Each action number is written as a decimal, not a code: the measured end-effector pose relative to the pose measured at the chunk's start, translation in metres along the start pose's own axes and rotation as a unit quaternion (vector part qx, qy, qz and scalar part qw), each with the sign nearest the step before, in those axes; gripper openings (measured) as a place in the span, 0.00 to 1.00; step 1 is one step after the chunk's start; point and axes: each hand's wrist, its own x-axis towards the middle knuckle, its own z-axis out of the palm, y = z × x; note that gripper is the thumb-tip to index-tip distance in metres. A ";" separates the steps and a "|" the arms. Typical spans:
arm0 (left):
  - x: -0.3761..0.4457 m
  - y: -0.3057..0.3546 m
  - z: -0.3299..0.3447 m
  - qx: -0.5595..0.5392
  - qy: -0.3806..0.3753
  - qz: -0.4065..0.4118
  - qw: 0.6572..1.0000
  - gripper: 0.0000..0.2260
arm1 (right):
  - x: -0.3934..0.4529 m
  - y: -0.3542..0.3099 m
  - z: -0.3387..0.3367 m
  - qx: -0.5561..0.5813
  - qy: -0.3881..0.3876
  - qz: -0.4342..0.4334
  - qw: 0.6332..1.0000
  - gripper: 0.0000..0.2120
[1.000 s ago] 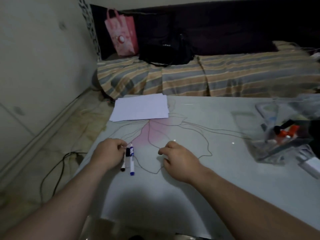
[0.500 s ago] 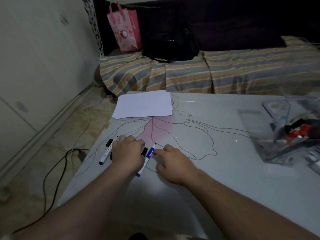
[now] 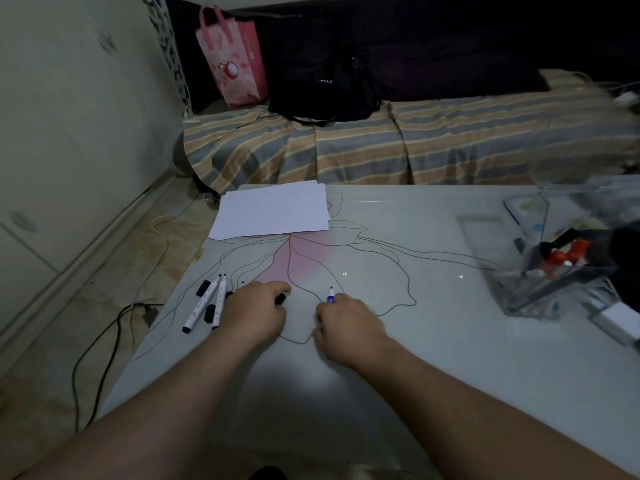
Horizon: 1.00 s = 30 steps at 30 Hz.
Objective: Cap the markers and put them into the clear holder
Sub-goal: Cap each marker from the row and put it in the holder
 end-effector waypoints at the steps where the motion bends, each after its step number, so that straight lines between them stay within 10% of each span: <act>1: 0.001 0.004 0.001 -0.024 0.004 -0.002 1.000 0.21 | -0.001 0.009 -0.002 0.001 0.003 0.015 1.000 0.13; 14: 0.009 0.107 0.005 -0.364 0.005 0.056 0.930 0.14 | -0.060 0.118 -0.105 0.138 0.185 0.088 0.969 0.09; 30: -0.006 0.172 0.016 -0.493 -0.018 0.063 0.868 0.11 | -0.100 0.152 -0.125 -0.004 0.179 0.017 0.984 0.08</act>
